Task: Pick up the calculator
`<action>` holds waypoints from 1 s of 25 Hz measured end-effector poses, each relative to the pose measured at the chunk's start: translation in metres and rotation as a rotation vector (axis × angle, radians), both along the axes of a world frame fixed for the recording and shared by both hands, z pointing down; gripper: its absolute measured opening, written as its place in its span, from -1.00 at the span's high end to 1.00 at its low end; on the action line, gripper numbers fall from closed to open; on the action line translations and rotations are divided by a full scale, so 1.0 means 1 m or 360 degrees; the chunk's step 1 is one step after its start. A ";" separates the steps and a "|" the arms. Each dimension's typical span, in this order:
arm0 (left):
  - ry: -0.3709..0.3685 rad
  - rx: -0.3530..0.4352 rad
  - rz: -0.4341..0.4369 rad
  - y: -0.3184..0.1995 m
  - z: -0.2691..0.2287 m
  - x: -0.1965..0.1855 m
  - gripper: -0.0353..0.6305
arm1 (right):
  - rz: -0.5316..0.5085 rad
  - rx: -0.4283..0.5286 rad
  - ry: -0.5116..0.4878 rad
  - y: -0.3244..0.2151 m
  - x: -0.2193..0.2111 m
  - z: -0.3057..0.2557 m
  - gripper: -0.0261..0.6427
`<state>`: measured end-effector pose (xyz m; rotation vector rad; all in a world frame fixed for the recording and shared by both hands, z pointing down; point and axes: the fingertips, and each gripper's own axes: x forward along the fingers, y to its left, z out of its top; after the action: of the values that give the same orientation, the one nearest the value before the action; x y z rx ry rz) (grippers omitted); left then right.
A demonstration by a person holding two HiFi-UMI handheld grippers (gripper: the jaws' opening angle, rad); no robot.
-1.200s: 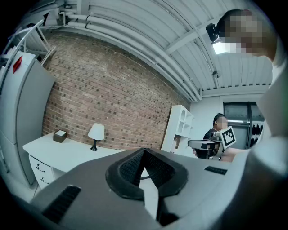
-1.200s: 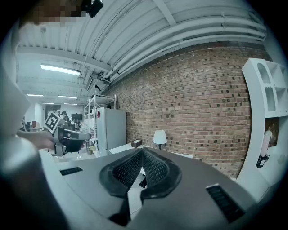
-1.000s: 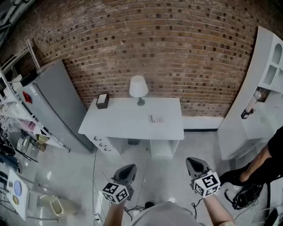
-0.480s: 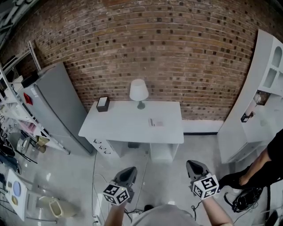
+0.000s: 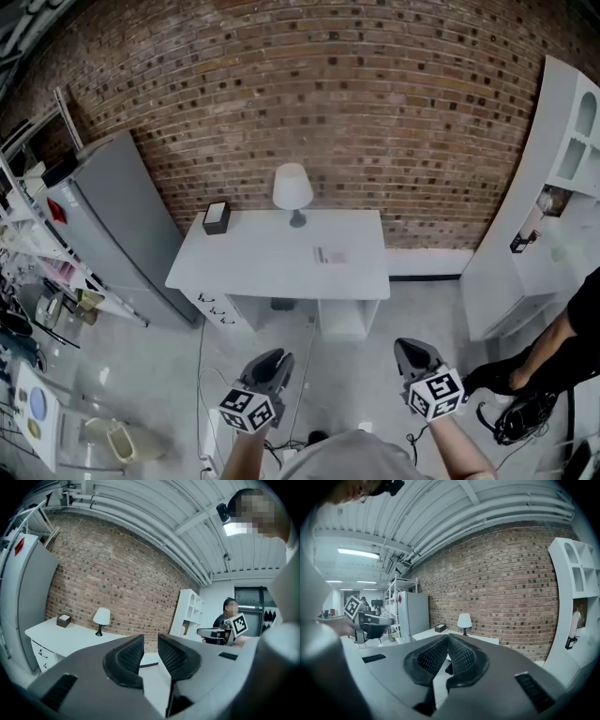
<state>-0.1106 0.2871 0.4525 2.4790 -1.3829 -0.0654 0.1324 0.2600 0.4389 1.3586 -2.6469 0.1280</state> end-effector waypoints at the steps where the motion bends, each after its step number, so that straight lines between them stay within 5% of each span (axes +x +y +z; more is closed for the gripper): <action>1: -0.0002 -0.0004 -0.0004 0.000 0.001 -0.001 0.56 | 0.0007 -0.0005 0.0003 0.000 0.000 0.001 0.89; 8: -0.0005 -0.0001 0.0010 0.004 0.006 -0.015 0.38 | 0.0074 -0.0031 -0.0002 0.000 -0.005 0.003 0.89; 25: 0.0008 0.0005 0.0127 0.013 0.013 -0.050 0.36 | 0.0178 -0.0008 0.0030 0.022 -0.038 -0.002 0.89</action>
<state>-0.1606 0.3002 0.4655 2.5316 -1.2814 -0.0562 0.0939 0.2819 0.4373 1.4985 -2.5539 0.1343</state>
